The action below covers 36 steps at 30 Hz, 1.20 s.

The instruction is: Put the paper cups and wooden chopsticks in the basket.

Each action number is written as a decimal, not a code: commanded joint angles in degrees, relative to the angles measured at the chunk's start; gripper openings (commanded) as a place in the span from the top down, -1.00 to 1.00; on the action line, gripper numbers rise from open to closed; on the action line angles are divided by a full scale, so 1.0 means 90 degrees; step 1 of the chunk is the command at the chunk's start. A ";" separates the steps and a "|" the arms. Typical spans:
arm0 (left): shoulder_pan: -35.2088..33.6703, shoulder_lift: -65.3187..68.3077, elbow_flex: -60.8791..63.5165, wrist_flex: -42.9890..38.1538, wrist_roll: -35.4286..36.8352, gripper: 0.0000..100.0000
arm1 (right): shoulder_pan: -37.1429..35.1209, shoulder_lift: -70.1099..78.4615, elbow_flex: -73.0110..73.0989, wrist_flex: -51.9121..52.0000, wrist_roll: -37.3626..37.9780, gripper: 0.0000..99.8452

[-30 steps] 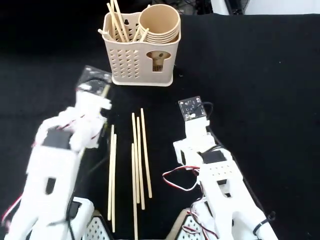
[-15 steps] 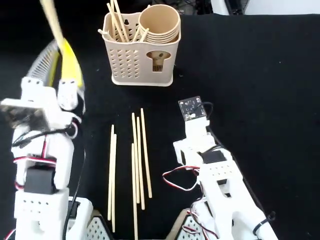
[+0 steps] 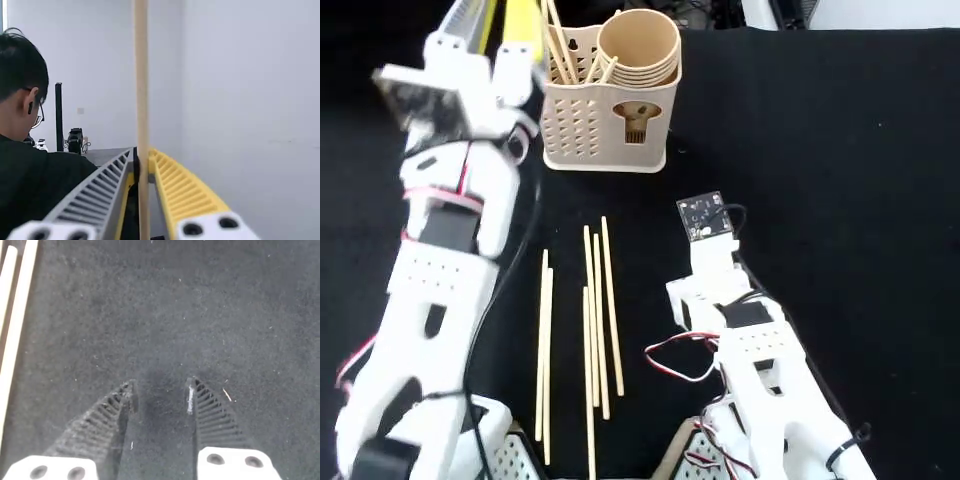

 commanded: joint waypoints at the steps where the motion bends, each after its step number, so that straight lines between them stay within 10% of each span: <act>1: 0.0083 0.0733 -0.0972 -0.0137 0.0000 0.94 | 0.0029 -0.0132 -0.0044 -0.0127 0.0000 0.65; 36: -0.0611 0.2090 0.0464 -0.0147 -0.0020 0.94 | 0.0029 -0.0132 -0.0044 -0.0127 0.0000 0.65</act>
